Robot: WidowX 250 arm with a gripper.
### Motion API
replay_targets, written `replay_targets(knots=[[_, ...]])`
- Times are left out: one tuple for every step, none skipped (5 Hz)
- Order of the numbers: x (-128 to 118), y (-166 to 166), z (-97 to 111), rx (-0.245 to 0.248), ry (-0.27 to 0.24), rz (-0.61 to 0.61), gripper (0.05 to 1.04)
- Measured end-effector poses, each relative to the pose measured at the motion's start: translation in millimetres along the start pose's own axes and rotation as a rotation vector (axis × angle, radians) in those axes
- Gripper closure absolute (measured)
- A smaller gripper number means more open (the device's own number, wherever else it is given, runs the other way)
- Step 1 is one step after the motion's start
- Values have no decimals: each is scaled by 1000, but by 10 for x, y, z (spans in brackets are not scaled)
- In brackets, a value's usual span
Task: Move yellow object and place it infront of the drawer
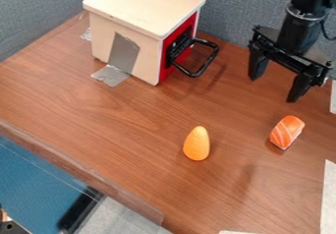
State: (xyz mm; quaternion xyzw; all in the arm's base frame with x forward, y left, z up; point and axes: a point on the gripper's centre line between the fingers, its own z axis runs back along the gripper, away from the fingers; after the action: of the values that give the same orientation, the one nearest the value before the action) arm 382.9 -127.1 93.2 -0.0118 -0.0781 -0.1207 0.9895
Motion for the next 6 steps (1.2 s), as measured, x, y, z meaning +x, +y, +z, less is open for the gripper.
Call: replay_targets(knots=[[-63, 4, -148, 3, 41, 4, 83], [-327, 152, -218, 45, 64, 37, 83], [-471, 323, -67, 60, 27, 63, 83], [-642, 397, -2, 78, 12, 55, 83], [-742, 458, -79, 83, 27, 52, 83], [-802, 430, -336, 66, 95, 27, 83]])
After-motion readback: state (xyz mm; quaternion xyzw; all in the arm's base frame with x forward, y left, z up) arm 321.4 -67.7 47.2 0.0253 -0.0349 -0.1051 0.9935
